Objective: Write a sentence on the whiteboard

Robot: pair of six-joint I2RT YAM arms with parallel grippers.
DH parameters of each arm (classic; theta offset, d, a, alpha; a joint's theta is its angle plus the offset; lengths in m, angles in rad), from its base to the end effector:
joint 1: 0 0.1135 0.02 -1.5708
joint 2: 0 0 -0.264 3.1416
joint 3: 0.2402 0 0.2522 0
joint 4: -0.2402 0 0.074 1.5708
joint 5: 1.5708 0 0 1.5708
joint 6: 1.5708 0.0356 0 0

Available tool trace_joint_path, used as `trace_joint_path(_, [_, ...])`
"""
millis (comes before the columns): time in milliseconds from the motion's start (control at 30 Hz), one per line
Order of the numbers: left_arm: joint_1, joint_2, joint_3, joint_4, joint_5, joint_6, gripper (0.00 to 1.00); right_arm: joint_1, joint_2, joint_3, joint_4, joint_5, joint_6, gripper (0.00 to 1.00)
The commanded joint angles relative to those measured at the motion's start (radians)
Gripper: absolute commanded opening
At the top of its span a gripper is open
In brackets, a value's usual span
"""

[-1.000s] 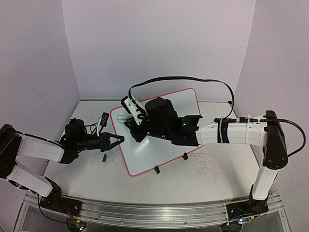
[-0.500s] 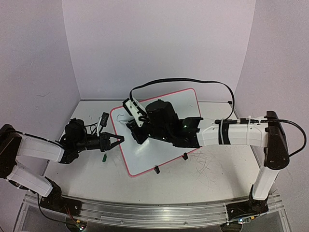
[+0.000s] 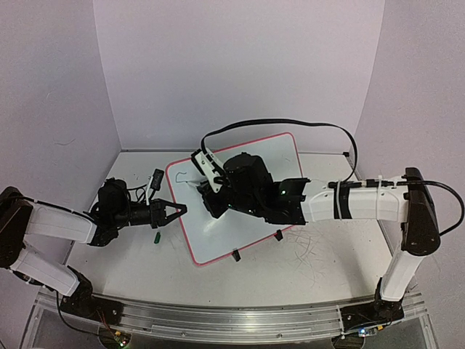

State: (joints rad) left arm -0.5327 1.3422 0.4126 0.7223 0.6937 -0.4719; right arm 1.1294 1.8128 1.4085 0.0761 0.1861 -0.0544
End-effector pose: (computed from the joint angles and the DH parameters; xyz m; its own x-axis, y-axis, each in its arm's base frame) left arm 0.2072 -0.1486 0.1894 -0.5804 -0.0635 -0.8118 0.7473 0.3544 -0.5621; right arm 0.1919 0.3907 0.2935 -0.0933 -0.3224 -0.9420 -0.8200 0.5615 -0.1110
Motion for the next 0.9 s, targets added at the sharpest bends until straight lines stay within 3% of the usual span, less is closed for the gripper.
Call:
trace_joint_path(0, [-0.006,-0.012,0.046,0.006,-0.019,0.054,0.00,-0.006,-0.038,-0.023,-0.010,0.050,0.018,0.00])
trace_joint_path(867, [-0.006,-0.011,0.055,0.000,-0.016,0.055,0.00,0.012,-0.049,-0.060,-0.012,0.009,0.043,0.00])
